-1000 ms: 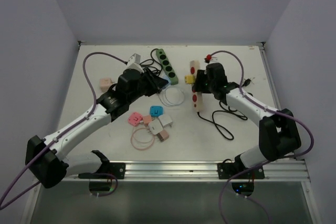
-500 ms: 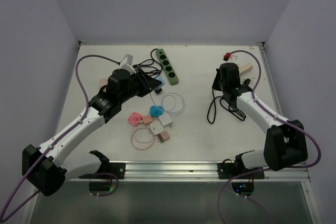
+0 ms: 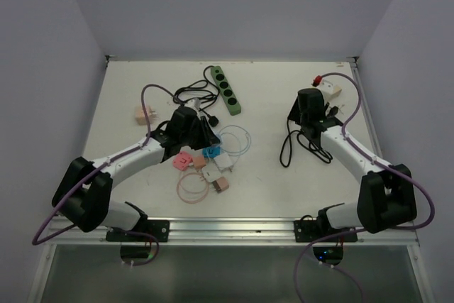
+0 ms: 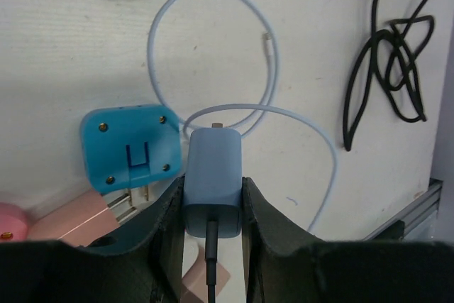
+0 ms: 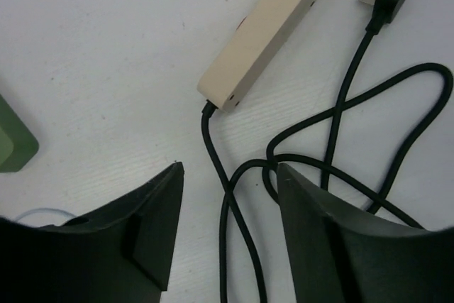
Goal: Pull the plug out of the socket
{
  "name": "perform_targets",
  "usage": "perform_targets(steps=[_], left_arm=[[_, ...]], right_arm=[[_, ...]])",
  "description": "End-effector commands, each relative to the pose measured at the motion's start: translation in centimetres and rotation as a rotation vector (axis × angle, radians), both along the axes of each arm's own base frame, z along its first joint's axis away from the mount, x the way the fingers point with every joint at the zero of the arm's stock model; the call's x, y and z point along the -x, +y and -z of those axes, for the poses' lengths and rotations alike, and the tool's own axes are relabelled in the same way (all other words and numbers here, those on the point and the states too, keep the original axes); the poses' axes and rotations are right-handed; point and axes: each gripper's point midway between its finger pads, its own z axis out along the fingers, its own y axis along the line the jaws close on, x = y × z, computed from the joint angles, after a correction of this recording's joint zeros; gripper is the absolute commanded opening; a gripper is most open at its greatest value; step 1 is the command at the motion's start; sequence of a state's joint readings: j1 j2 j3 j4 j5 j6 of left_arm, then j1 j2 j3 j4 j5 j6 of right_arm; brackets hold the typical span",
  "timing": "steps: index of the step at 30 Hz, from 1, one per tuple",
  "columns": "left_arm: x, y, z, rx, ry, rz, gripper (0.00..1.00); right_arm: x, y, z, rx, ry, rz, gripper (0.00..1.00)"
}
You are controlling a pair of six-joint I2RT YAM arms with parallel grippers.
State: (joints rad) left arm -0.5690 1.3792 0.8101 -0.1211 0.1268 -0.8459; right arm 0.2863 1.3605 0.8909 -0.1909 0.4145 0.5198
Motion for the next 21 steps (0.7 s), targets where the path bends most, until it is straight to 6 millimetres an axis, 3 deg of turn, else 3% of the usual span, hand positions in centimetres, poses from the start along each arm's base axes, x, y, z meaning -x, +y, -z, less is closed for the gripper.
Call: perform_targets(steps=[1,4,5,6,8,9,11,12,14,16,21], left_arm=[[-0.6,0.4,1.4,-0.024,-0.042,0.031,0.13],[-0.5,0.9,3.0,-0.061,-0.022,0.035,0.23],[-0.5,1.0,3.4,-0.072,-0.017,0.031,0.26],[-0.5,1.2,3.7,-0.080,-0.014,0.028,0.32],[-0.4,1.6,4.1,-0.089,-0.014,0.029,0.33],[-0.4,1.7,4.1,-0.090,-0.014,0.026,0.38],[-0.3,1.9,4.2,-0.096,-0.019,0.023,0.43],[-0.3,2.0,4.1,-0.096,-0.021,0.020,0.51],[-0.3,2.3,3.9,-0.102,-0.034,0.014,0.60],[-0.4,2.7,3.8,-0.117,-0.043,0.003,0.68],[-0.3,3.3,3.8,-0.140,-0.051,-0.012,0.72]], right_arm=[[-1.3,-2.1,-1.7,0.030,-0.030,0.153,0.62],[-2.3,-3.0,-1.1,0.037,-0.010,0.218,0.78],[-2.5,-3.3,-0.1,0.052,0.018,0.237,0.88],[-2.6,-3.7,0.2,0.052,0.034,0.258,0.92],[-3.7,-3.9,-0.1,0.052,0.035,0.277,0.99],[-4.1,-4.1,1.0,0.064,0.066,0.289,0.99],[-5.2,-4.3,0.8,0.061,0.072,0.308,0.99],[-5.4,-4.6,2.1,0.076,0.107,0.326,0.99],[-6.6,-4.9,1.6,0.076,0.098,0.350,0.99],[-7.6,-5.1,2.5,0.085,0.123,0.373,0.99],[-9.2,-6.1,4.8,0.081,0.171,0.424,0.99]])
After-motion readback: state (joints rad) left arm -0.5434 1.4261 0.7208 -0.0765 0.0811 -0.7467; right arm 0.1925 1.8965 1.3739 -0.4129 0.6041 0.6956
